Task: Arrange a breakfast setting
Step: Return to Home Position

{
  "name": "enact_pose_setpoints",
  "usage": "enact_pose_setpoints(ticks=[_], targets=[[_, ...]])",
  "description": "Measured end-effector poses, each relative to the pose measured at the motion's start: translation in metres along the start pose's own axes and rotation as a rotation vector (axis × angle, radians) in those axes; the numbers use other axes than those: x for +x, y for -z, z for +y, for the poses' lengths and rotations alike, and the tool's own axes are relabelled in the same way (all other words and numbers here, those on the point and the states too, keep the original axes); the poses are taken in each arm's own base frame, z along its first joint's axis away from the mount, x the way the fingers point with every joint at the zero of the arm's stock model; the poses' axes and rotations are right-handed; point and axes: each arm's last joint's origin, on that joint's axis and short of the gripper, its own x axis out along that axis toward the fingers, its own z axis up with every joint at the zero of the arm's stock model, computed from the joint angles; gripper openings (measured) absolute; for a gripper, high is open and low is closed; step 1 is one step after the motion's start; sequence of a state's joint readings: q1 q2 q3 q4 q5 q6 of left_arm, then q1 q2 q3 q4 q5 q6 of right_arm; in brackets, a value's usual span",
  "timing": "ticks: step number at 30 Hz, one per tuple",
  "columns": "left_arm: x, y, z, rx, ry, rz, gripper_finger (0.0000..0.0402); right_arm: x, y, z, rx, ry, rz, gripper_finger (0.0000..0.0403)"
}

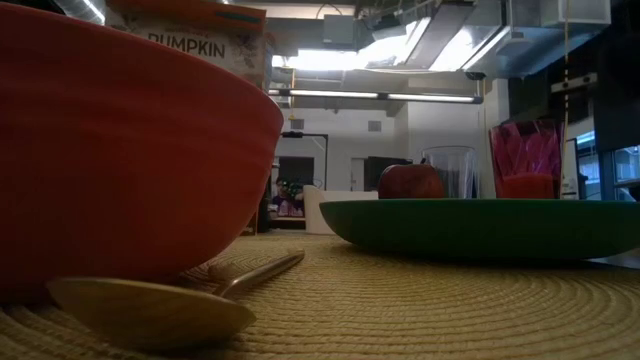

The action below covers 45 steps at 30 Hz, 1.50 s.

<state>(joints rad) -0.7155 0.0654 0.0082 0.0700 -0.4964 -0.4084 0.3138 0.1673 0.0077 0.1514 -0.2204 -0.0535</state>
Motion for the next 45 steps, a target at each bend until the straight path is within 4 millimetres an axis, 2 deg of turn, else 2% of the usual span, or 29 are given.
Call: enact_pose_setpoints(ticks=[12,17,21,25,34,45], targets=[[0.000,0.000,0.000,-0.008,0.001,0.001,0.0128,-0.008,-0.033,-0.001,-0.113,0.053,-0.092,0.0003],[0.000,0.000,0.000,-0.008,0.000,0.001,0.0128,-0.018,-0.031,0.000,-0.131,0.082,-0.096,0.0003],[0.000,0.000,0.000,-0.009,0.001,0.001,0.0127,-0.017,-0.028,0.000,-0.144,0.091,-0.065,0.0003],[0.000,0.000,0.000,-0.008,0.000,0.001,0.0127,-0.017,-0.016,0.001,-0.094,0.055,0.050,0.0003],[0.000,0.000,0.000,-0.002,0.009,0.005,0.0127,-0.019,-0.002,0.004,-0.034,0.001,0.193,0.0003],[0.000,0.000,0.000,-0.001,0.010,0.005,0.0127,-0.019,-0.002,0.003,-0.044,0.016,0.205,0.0003]])
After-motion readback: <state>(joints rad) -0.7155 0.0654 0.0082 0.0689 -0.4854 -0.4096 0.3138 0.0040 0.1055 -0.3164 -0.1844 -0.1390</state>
